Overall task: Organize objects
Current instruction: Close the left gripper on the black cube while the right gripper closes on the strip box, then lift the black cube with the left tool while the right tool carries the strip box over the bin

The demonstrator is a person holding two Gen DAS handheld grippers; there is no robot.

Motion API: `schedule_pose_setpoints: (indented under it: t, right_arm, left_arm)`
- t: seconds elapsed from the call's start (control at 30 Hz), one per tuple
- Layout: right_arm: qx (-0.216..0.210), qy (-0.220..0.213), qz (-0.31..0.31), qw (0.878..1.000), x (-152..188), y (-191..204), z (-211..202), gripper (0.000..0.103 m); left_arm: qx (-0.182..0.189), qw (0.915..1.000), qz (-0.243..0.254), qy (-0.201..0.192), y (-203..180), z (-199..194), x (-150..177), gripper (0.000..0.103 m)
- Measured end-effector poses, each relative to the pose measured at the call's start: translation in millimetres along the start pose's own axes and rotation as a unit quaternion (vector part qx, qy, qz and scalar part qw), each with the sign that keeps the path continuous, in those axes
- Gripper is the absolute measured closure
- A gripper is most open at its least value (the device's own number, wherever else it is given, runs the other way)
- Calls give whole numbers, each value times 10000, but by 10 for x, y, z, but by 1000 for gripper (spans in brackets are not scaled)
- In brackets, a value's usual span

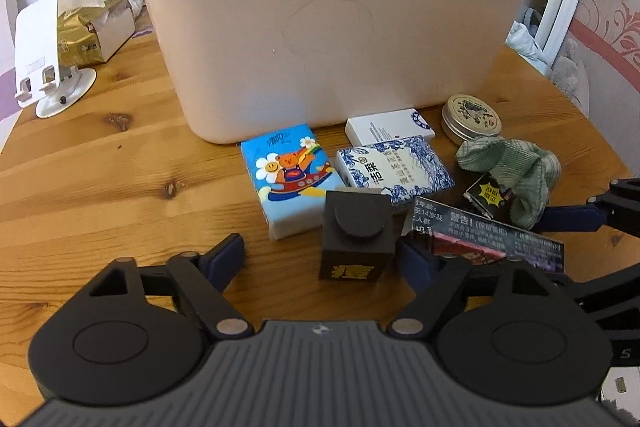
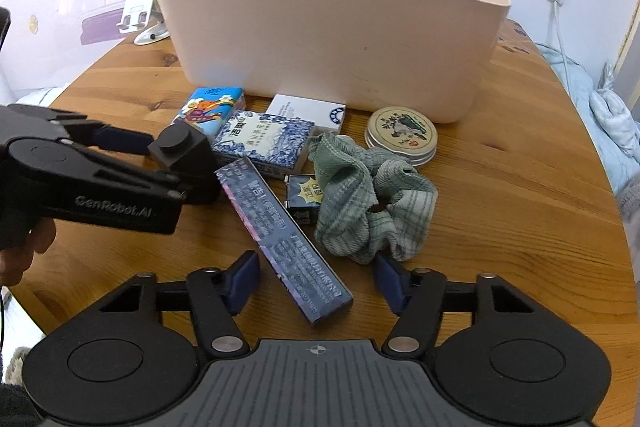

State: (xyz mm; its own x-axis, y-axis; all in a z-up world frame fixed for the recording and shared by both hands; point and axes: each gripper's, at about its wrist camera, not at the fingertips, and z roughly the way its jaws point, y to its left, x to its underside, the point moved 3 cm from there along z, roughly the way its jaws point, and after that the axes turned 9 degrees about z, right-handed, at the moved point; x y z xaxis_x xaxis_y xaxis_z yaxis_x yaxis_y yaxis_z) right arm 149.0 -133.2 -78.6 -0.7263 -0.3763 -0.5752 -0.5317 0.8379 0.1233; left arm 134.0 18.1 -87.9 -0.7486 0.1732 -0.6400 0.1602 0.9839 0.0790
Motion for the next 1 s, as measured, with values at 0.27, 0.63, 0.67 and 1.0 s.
schedule_pose_setpoints:
  t: [0.27, 0.63, 0.67, 1.0]
  right_arm:
    - [-139, 32, 88, 9999, 61, 12, -74, 66]
    - [-441, -125, 49, 9989, 173, 171, -315, 80]
    - [-433, -153, 47, 9989, 169, 184, -343, 80]
    - [-401, -787, 156, 9960, 51, 184, -725, 80]
  left_arm:
    - [33, 9997, 134, -195, -14, -82, 56, 64]
    - [160, 9999, 6, -59, -2, -321, 256, 69]
    - [139, 9999, 6, -63, -2, -348, 275, 69]
    - [-101, 9990, -49, -431, 93, -799, 247, 69]
